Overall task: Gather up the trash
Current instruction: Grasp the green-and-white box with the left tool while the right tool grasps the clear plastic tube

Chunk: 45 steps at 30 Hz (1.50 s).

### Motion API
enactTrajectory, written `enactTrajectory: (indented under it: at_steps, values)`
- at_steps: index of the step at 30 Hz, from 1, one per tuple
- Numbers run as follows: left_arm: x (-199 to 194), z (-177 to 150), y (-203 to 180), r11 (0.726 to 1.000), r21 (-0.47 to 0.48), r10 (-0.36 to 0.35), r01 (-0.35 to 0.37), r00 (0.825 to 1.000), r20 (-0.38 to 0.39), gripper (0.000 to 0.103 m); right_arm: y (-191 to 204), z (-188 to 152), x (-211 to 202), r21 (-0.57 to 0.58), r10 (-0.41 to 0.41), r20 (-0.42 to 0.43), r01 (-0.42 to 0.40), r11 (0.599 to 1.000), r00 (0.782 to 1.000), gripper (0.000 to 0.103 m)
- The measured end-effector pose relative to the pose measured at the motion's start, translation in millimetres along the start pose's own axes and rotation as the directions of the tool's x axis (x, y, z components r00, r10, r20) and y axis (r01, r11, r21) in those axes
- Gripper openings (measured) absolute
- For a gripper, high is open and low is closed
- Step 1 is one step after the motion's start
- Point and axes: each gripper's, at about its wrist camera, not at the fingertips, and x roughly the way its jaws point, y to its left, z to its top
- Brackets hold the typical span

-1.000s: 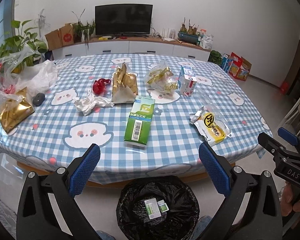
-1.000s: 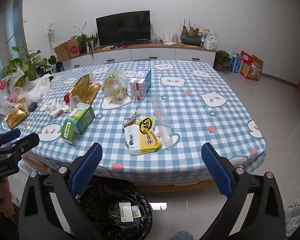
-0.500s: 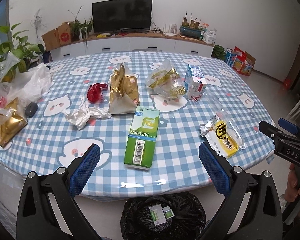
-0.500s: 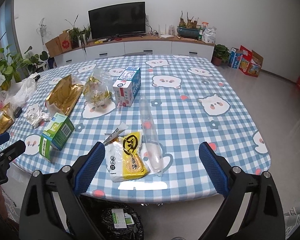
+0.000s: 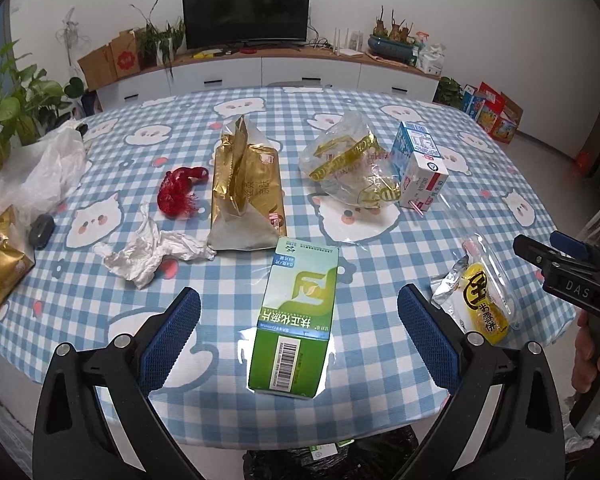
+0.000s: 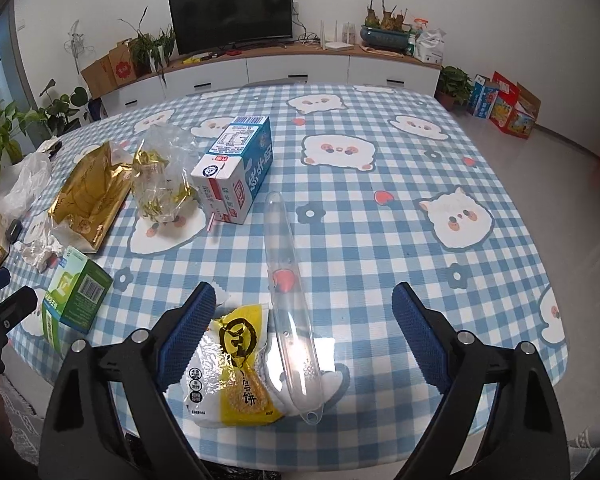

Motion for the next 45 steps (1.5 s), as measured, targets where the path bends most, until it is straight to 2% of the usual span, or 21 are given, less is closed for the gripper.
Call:
enactTrajectory:
  at_steps: [12, 21, 26, 34, 45]
  values:
    - [39, 8, -7, 1.0, 0.024, 0.001, 0.001, 0.998, -0.068, 0.095, 4, 9, 49, -0.019, -0.005, -0.11, 0.003, 1.0, 0.994, 0.07]
    - [53, 9, -10, 1.0, 0.019, -0.006, 0.008, 0.994, -0.106, 0.08, 7, 10, 66, -0.009, 0.005, -0.165, -0.007, 1.0, 0.986, 0.054]
    - [61, 8, -7, 1.0, 0.002, -0.001, 0.001, 0.992, -0.123, 0.073, 6, 10, 73, -0.001, 0.011, -0.187, -0.011, 1.0, 0.982, 0.041]
    - [80, 6, 0, 1.0, -0.024, 0.006, -0.01, 0.985, -0.175, 0.053, 4, 10, 78, 0.009, 0.015, -0.206, -0.013, 1.0, 0.978, 0.025]
    - [69, 4, -1, 0.999, -0.054, -0.002, -0.006, 0.987, -0.158, 0.051, -9, 10, 73, 0.037, -0.012, -0.203, 0.019, 0.999, 0.979, 0.025]
